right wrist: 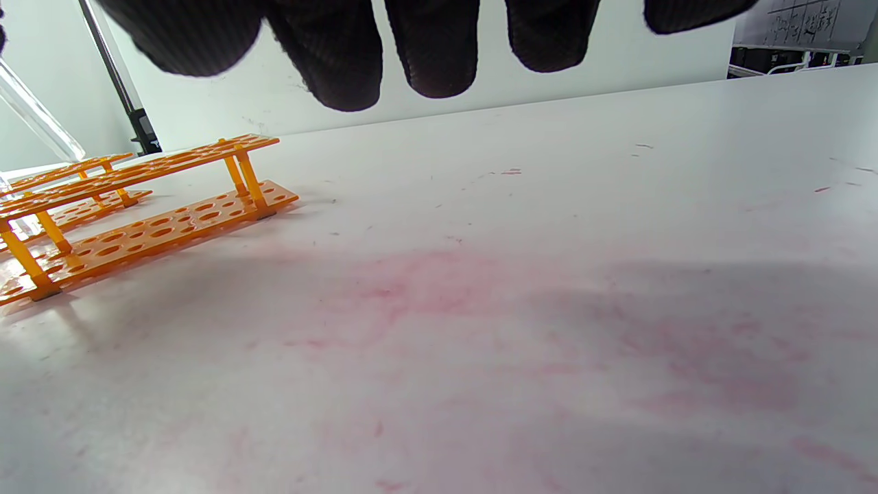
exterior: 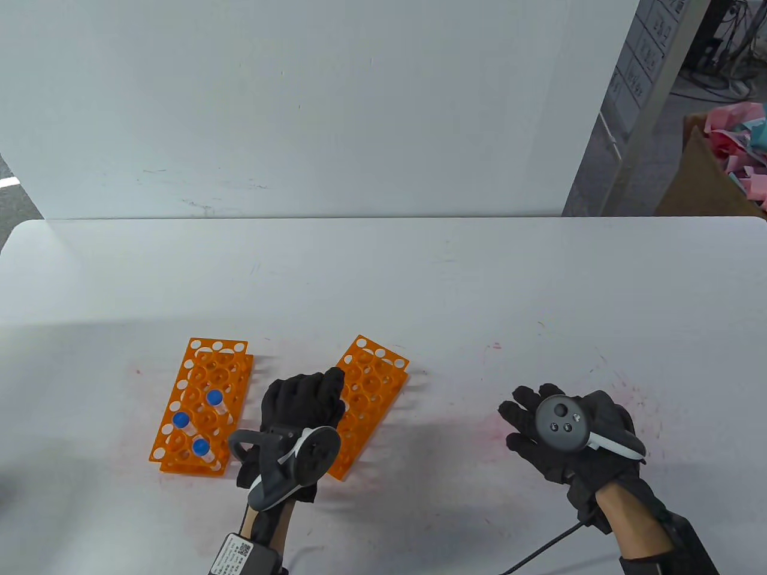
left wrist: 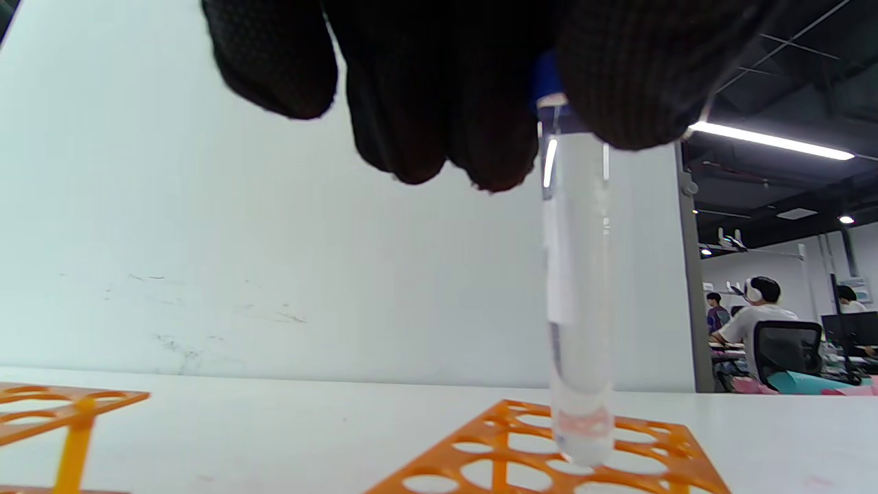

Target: Transfer 4 test tubes between racks (Left hand only)

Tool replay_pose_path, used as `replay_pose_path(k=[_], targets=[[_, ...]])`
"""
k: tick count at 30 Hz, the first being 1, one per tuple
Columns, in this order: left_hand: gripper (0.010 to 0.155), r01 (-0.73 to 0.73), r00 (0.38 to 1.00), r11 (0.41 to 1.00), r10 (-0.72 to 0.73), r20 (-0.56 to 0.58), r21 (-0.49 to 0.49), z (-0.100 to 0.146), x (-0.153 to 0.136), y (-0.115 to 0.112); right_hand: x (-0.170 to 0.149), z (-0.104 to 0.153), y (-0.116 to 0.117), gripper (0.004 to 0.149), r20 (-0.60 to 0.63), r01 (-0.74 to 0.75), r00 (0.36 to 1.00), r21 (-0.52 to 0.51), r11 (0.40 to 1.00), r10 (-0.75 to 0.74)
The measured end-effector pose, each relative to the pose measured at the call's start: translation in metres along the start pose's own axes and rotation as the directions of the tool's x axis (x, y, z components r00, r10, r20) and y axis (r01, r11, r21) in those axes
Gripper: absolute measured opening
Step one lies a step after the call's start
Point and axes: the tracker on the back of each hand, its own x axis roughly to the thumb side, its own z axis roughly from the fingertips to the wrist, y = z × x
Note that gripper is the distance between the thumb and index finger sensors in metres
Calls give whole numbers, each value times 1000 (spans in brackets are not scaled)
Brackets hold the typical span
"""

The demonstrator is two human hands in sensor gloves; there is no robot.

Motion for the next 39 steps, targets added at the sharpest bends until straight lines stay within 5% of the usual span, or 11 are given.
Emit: replay_pose_path(k=[25,39], targets=[[54,-100,953,966,162,-255,237,25,-87,47,2,1,0,60,16,-9,1000,8,1000,9],[53,-17,917,938,152,-370,345,44,-132,65,2,1,-4,60,17,-4,1000,-9,1000,4]])
